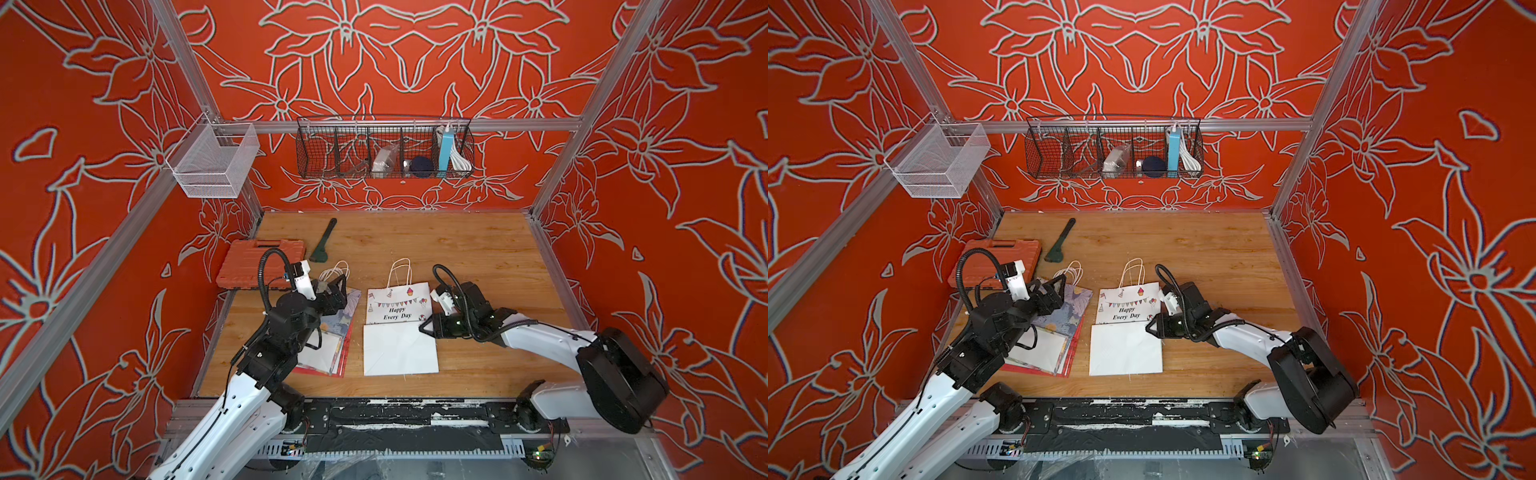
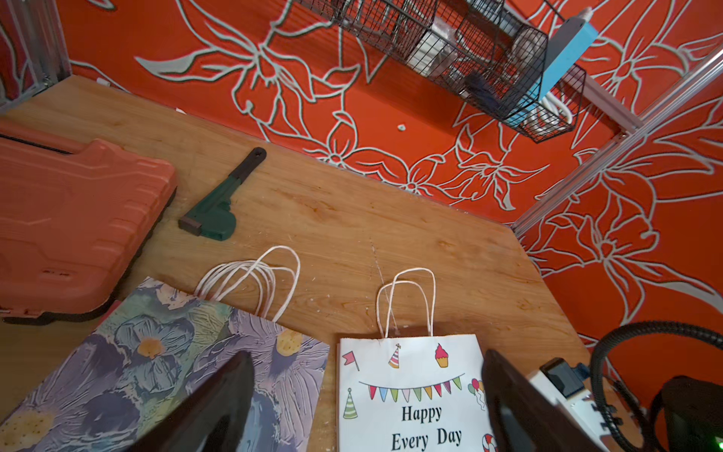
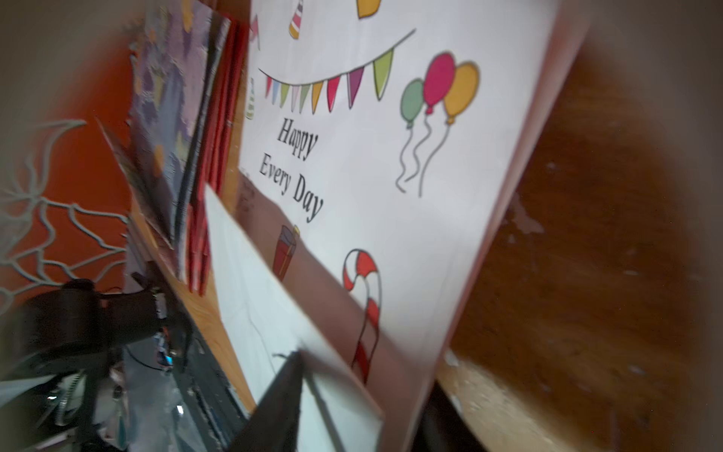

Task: Put away the paper bag
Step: Place the paper bag at the center of the board, then reset both arms

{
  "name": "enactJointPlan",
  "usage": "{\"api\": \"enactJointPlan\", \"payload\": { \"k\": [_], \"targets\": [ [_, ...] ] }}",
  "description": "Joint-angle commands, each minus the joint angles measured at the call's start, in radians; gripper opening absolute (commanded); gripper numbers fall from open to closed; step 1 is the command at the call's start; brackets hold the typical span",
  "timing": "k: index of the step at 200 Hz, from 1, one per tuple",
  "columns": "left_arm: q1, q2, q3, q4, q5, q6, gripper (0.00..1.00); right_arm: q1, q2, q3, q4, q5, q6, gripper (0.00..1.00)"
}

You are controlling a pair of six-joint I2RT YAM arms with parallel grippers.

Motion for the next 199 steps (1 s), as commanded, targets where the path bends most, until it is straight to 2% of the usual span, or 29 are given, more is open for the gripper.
{"api": "enactJointPlan", "payload": {
  "k": [1, 14, 44, 73, 95, 112, 123, 134, 150, 158, 170, 187, 199],
  "targets": [
    [0.024, 0.047, -0.018, 0.051, -0.040, 0.083, 0.90, -0.001, -0.034, 0.055, -0.160, 0.203, -0.059, 0.77],
    [0.042, 0.084, -0.041, 0.088, -0.072, 0.138, 0.90, -0.005, -0.083, 0.078, -0.230, 0.303, -0.070, 0.86],
    [0.115, 0.191, -0.099, 0.227, -0.100, 0.263, 0.91, -0.040, -0.286, 0.104, -0.308, 0.560, -0.101, 0.93],
    [0.201, 0.301, -0.113, 0.318, -0.099, 0.364, 0.93, -0.171, -0.459, 0.084, -0.218, 0.780, -0.281, 0.98],
    [0.248, 0.344, -0.144, 0.386, -0.077, 0.387, 0.93, -0.381, -0.432, 0.036, -0.065, 0.799, -0.362, 0.98],
    [0.267, 0.402, -0.180, 0.476, -0.043, 0.446, 0.94, -0.448, -0.326, 0.010, 0.032, 0.894, -0.468, 0.98],
    [0.297, 0.439, -0.209, 0.551, 0.019, 0.457, 0.94, -0.457, -0.249, -0.029, 0.139, 0.863, -0.561, 0.98],
    [0.322, 0.487, -0.225, 0.608, 0.063, 0.468, 0.94, -0.461, -0.166, -0.078, 0.279, 0.753, -0.629, 0.98],
    [0.351, 0.573, -0.240, 0.706, 0.093, 0.478, 0.94, -0.462, -0.059, -0.152, 0.542, 0.705, -0.630, 0.98],
    [0.363, 0.607, -0.235, 0.733, 0.111, 0.483, 0.94, -0.460, -0.050, -0.119, 0.478, 0.668, -0.657, 0.98],
    [0.383, 0.645, -0.234, 0.777, 0.135, 0.485, 0.95, -0.456, -0.034, -0.153, 0.613, 0.650, -0.747, 0.98],
    [0.422, 0.723, -0.262, 0.880, 0.200, 0.469, 0.95, -0.511, 0.003, -0.220, 0.767, 0.618, -0.697, 0.98],
    [0.424, 0.794, -0.256, 0.939, 0.187, 0.461, 0.96, -0.553, 0.026, -0.270, 0.854, 0.591, -0.661, 0.98]
  ]
}}
